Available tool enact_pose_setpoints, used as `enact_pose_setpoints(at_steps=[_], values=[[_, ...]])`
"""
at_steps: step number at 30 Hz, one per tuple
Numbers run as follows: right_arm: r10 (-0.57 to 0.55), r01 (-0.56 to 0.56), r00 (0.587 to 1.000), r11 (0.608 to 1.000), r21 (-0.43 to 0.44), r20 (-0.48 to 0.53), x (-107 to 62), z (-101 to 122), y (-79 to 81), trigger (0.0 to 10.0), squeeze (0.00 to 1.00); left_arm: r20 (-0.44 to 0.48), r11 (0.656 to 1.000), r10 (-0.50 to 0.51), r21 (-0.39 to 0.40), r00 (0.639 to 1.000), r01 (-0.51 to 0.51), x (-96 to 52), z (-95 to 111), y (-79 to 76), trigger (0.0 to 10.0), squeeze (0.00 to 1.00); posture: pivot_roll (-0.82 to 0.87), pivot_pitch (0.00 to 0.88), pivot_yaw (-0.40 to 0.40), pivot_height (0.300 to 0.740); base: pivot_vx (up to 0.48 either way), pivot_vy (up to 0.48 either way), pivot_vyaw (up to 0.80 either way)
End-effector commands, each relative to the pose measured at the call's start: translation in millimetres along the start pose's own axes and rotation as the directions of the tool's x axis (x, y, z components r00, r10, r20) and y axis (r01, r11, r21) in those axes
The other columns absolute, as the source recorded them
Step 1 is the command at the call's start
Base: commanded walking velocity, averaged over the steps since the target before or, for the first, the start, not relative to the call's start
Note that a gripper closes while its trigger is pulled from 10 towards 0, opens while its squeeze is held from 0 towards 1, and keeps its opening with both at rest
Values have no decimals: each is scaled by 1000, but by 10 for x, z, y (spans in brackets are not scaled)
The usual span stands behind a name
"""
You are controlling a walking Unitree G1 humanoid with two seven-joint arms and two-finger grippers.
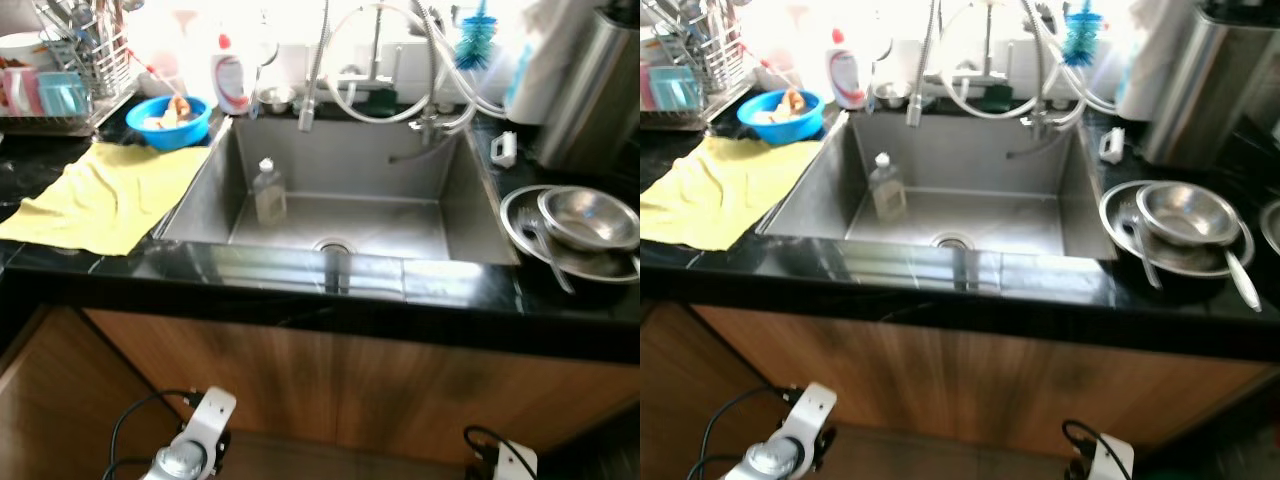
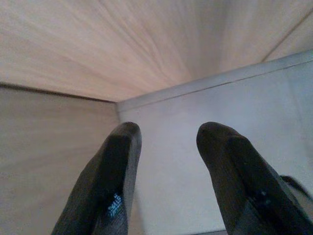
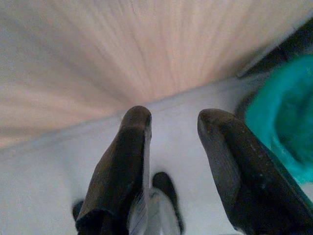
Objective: Kitchen organization
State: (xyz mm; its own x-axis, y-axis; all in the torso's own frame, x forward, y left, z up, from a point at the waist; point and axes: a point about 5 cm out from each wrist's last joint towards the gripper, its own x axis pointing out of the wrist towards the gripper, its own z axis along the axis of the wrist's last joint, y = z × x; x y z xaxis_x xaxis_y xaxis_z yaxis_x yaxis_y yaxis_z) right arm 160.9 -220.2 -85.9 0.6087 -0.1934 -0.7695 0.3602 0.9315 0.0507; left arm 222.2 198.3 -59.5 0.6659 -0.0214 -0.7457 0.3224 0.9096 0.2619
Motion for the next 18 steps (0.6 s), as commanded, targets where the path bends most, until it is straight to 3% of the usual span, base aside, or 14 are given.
enact_pose_setpoints(at_steps=[1, 18], values=[[-8, 8, 1000, 1000, -23, -6, -20, -41, -66, 10000, 0, 0, 1000, -6, -2, 1000, 6, 9, 21, -36, 10000, 0, -124, 0, 38, 740, 0, 0, 0], [28, -29, 1000, 994, -106, -7, -30, -58, -55, 10000, 0, -10, 1000, 13, -7, 1000, -13, -6, -28, 16, 10000, 0, -124, 0, 37, 740, 0, 0, 0]])
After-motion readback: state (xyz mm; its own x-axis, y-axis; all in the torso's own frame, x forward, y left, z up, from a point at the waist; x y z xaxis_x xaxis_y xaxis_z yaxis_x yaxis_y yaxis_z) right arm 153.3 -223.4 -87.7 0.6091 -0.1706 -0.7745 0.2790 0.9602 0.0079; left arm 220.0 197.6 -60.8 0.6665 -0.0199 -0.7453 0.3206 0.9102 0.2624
